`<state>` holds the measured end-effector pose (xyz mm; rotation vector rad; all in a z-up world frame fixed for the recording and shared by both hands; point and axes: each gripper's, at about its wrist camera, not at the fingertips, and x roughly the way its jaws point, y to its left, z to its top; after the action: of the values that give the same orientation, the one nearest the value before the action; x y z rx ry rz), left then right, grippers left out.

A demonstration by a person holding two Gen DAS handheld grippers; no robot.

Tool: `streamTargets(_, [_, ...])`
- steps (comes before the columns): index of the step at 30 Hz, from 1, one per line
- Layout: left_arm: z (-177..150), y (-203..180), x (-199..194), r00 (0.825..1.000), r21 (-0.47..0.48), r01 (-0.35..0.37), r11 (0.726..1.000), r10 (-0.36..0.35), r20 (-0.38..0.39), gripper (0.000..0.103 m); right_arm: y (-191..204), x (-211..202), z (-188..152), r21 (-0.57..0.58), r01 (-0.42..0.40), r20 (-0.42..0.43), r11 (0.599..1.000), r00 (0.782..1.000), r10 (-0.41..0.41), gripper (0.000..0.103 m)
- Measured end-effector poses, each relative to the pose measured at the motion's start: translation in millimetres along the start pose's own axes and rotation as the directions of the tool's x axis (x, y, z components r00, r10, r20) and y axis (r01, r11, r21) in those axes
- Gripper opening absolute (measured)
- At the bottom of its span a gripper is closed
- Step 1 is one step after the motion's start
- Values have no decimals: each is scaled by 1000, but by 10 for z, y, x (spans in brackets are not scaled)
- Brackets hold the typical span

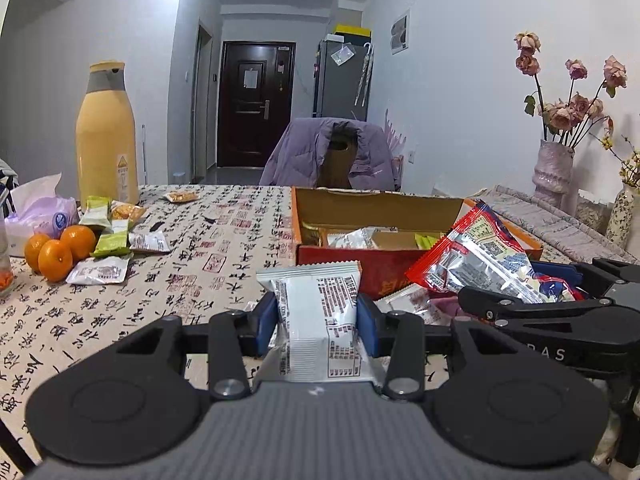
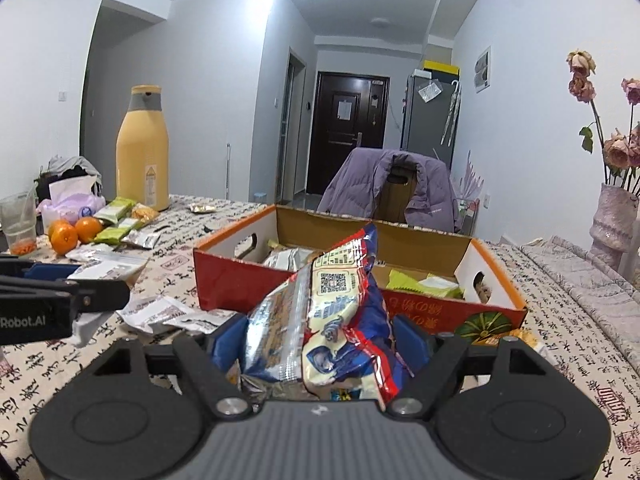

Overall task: Organize snacks
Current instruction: 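Carry both snacks over the box and release them inside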

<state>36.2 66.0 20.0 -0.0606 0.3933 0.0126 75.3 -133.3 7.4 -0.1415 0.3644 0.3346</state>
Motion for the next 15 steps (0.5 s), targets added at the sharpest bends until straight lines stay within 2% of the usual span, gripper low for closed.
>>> streamTargets(15, [327, -283, 163, 1000, 14, 6, 1000, -7, 24, 43, -341, 4, 234, 25, -2, 59, 1000, 998, 1, 78])
